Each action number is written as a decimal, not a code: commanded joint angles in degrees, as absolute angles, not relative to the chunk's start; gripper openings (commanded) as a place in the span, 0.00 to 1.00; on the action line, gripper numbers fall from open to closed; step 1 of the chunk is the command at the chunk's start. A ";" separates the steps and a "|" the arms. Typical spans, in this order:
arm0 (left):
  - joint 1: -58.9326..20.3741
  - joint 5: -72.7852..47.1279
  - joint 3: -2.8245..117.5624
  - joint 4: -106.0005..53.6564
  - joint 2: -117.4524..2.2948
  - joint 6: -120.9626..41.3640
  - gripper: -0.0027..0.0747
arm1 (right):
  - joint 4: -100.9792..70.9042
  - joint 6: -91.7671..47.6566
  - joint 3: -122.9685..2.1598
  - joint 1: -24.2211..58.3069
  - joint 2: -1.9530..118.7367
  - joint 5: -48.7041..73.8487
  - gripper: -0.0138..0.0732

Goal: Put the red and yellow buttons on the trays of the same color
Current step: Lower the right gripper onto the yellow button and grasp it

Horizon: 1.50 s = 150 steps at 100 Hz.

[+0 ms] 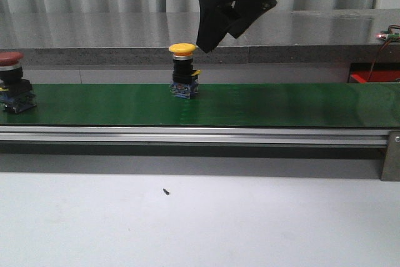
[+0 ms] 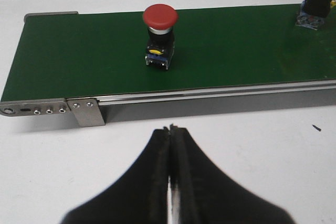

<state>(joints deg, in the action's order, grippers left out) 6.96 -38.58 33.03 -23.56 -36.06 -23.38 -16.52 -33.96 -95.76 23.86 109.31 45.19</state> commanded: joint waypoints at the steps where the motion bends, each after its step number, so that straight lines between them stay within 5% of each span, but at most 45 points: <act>1: 6.67 -35.10 34.55 -25.45 -35.95 -23.45 0.01 | -17.74 -34.70 -97.75 23.23 107.05 43.47 0.81; 126: 6.67 -34.85 34.55 -25.45 -35.95 -23.45 0.01 | -17.76 -34.74 -97.75 21.89 109.53 41.83 0.81; 138: 6.67 -34.85 34.55 -25.45 -35.95 -23.45 0.01 | -17.76 -34.74 -97.75 21.89 109.53 41.83 0.68; 150: 6.67 -34.85 34.55 -25.45 -35.95 -23.45 0.01 | -17.76 -34.74 -97.75 21.78 109.53 41.60 0.41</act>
